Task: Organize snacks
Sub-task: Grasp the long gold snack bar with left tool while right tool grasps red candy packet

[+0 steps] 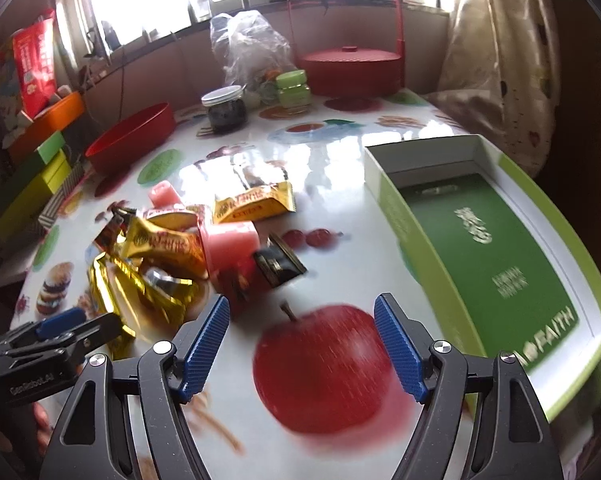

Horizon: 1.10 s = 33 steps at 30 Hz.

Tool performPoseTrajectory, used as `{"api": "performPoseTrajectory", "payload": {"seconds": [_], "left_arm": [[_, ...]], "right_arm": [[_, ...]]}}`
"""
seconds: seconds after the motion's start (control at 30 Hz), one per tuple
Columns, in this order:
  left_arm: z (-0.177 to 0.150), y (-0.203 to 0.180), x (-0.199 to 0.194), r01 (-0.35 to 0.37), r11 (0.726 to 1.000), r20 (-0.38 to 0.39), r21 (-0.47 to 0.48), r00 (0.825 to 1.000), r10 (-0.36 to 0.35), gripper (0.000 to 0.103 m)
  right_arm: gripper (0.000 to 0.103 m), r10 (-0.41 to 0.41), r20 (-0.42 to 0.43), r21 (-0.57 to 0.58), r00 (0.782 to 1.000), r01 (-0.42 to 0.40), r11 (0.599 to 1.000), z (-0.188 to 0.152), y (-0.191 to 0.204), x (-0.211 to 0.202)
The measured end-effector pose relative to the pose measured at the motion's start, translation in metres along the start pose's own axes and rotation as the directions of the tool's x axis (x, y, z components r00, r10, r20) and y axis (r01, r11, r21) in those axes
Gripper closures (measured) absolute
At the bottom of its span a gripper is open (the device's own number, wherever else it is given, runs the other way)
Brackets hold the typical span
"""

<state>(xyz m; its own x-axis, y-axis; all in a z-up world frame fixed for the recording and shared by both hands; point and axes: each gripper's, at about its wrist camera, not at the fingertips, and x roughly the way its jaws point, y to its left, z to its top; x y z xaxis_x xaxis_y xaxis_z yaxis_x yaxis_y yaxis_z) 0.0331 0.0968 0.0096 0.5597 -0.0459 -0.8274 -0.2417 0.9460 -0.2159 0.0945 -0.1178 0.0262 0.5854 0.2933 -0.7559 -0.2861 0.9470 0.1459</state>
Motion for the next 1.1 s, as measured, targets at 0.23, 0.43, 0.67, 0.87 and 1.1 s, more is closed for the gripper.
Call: {"api": "performPoseTrajectory", "payload": {"seconds": [0.23, 0.43, 0.67, 0.87, 1.1], "left_arm": [[0.010, 0.002, 0.007, -0.045, 0.999, 0.001, -0.010, 0.999, 0.045, 0.023], [0.010, 0.009, 0.006, -0.080, 0.997, -0.001, -0.008, 0.997, 0.080, 0.023], [0.004, 0.021, 0.002, -0.147, 0.989, -0.011, 0.012, 0.989, 0.147, 0.023], [0.002, 0.028, -0.001, -0.172, 0.985, -0.015, 0.009, 0.985, 0.173, 0.023], [0.006, 0.031, -0.001, -0.153, 0.988, -0.018, -0.010, 0.988, 0.153, 0.023]], "right_arm": [[0.031, 0.023, -0.046, 0.036, 0.999, -0.022, 0.999, 0.011, 0.002, 0.029], [0.034, 0.041, -0.054, 0.044, 0.998, -0.038, 0.998, 0.015, 0.002, 0.038], [0.045, -0.005, -0.057, 0.007, 0.998, 0.005, 1.000, 0.009, -0.006, 0.025], [0.045, -0.028, -0.062, 0.012, 0.998, 0.029, 1.000, 0.002, -0.018, 0.014], [0.045, -0.027, 0.034, -0.026, 0.999, 0.028, 0.999, 0.016, -0.009, 0.003]]}}
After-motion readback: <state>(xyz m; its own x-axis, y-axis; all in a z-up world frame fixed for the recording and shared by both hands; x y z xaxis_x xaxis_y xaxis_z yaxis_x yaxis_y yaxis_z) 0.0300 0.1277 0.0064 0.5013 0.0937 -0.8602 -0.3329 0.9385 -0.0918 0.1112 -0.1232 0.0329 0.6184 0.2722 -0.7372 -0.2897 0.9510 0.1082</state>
